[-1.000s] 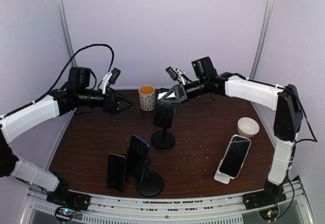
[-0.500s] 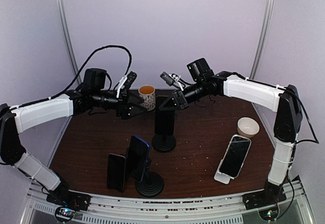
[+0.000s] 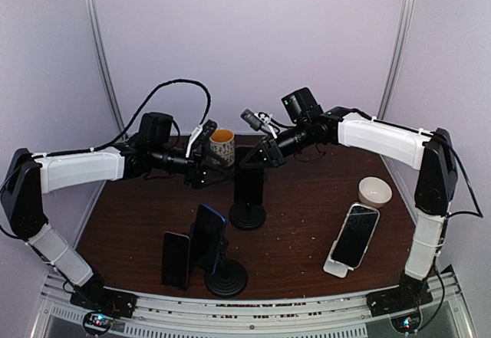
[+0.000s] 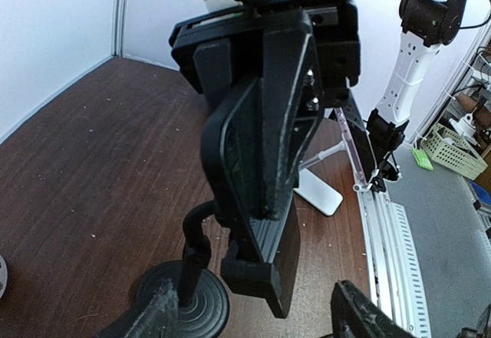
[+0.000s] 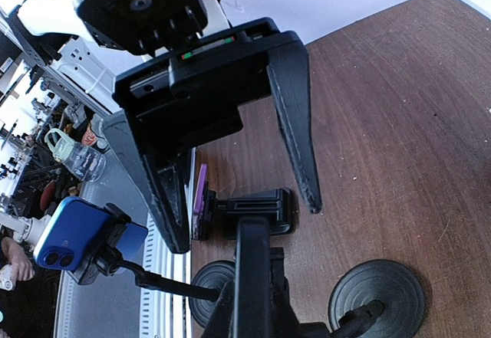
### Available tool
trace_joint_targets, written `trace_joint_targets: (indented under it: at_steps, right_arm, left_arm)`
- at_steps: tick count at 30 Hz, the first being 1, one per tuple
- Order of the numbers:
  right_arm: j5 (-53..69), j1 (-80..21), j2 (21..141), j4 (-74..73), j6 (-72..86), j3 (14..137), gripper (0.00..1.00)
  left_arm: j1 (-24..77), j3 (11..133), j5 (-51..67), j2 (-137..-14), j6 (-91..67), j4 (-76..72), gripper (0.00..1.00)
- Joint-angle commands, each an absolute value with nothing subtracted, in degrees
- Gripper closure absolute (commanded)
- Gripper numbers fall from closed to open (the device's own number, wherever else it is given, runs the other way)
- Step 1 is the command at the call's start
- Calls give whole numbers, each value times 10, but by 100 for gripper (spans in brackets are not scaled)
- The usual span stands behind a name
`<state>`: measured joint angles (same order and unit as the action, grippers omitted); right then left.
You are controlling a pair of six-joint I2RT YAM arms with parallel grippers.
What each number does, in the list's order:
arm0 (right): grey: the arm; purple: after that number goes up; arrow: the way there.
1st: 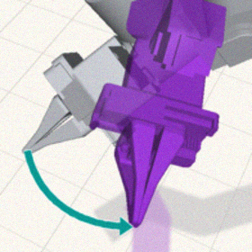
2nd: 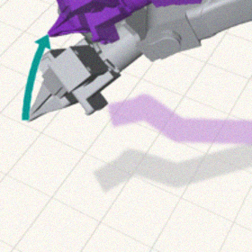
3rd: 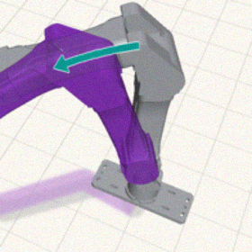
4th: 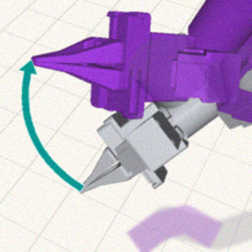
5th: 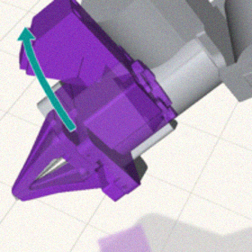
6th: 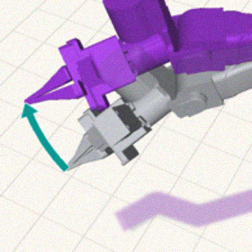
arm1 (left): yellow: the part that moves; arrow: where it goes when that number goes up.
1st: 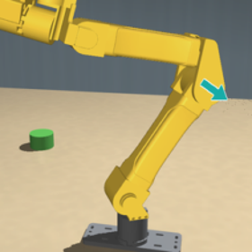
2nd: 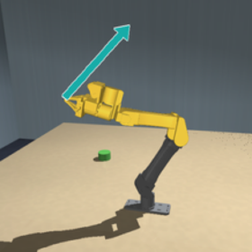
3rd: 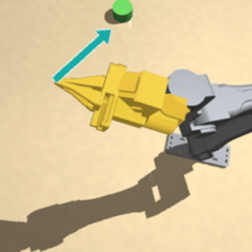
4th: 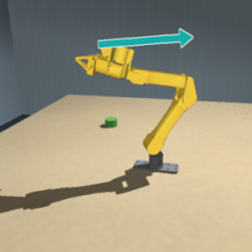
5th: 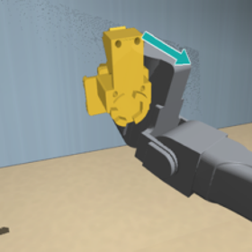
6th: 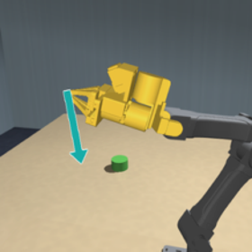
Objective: Remove the phone from the phone stand
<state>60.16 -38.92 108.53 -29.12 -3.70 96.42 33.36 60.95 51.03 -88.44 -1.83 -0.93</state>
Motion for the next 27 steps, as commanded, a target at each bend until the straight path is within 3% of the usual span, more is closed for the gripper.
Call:
trace_joint_targets:
  at_steps: [1, 8, 22, 27]
  right_arm:
    - [604, -394, 1047, -251, -41, 961, 100]
    - [607, -394, 1041, -241, -38, 951, 100]
    - [604, -396, 1042, -239, -37, 948, 100]
    - [605, -395, 1042, -241, -39, 947, 100]
  left_arm:
    - [344, 608, 523, -906, -21, -54, 29]
    - [355, 624, 538, -927, -22, -68, 35]
    - [356, 632, 552, -918, -26, -69, 61]
    - [355, 634, 547, -915, -22, -64, 75]
